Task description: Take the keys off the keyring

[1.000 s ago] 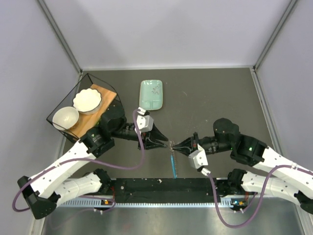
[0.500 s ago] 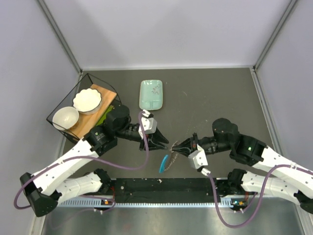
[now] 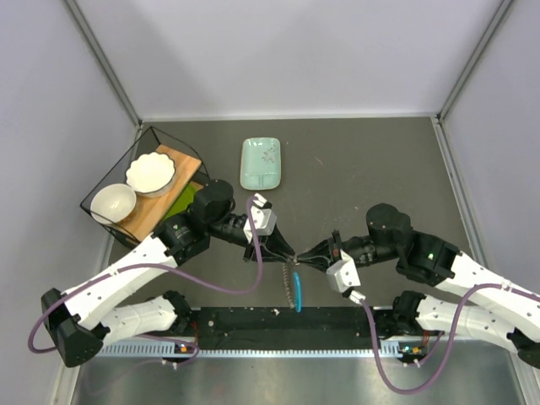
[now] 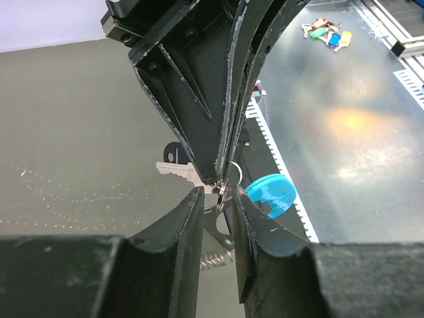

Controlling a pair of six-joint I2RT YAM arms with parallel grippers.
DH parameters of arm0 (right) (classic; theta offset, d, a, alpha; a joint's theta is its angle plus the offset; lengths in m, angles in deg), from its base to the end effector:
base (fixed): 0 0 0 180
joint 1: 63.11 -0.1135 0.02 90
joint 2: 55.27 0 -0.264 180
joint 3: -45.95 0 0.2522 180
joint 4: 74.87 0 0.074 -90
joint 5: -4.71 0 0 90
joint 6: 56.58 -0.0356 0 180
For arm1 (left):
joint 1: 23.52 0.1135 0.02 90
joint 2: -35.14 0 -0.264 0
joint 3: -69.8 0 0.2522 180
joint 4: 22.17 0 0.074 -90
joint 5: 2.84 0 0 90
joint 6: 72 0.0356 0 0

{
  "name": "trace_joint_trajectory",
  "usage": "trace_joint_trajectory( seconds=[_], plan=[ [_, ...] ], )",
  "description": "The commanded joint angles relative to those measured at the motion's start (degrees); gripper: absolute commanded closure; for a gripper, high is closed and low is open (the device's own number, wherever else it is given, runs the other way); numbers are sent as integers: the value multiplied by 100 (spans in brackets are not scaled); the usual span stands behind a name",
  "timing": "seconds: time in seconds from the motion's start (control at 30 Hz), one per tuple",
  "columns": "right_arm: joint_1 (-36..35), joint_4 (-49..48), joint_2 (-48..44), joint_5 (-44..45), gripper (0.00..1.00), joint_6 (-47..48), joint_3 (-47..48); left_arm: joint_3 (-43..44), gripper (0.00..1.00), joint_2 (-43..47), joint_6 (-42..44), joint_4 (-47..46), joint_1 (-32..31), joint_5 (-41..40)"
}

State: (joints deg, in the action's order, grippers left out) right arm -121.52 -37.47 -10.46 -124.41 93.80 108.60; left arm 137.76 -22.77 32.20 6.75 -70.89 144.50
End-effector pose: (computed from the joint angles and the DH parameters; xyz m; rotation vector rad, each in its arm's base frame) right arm 0.0692 0.1553 0.3428 -1.8025 0.5348 0.6257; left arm 0.1244 -0.1794 0.3510 1.5466 1.2023 -1.3285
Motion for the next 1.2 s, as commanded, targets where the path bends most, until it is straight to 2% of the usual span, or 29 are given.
trace_joint_trajectory(
  seconds=[0.0, 0.47, 0.6, 0.77, 0.83, 0.87, 0.97, 1.17],
  plan=[
    [-39, -254, 1, -167, 100, 18, 368, -31, 72, 78, 110, -171, -35, 260],
    [-39, -272, -52, -53, 100, -44, 341, -102, 75, 17, 57, -162, -96, 251],
    [-39, -263, -70, -44, 100, -35, 341, -146, 72, 69, 153, -66, -96, 172],
    [-39, -272, -61, -79, 100, -44, 350, -164, 73, 78, 206, -57, -105, 172],
    [-39, -281, -43, -114, 100, -53, 350, -146, 76, 61, 206, -57, -105, 207],
    [-39, -281, -43, -105, 100, -53, 341, -129, 86, 61, 215, -57, -105, 207],
    [-39, -272, -61, -79, 100, -62, 324, -111, 100, 87, 233, -4, -105, 50],
    [-39, -237, -315, 202, 100, -132, 166, -155, 100, 131, -162, -74, -88, -521]
  ],
)
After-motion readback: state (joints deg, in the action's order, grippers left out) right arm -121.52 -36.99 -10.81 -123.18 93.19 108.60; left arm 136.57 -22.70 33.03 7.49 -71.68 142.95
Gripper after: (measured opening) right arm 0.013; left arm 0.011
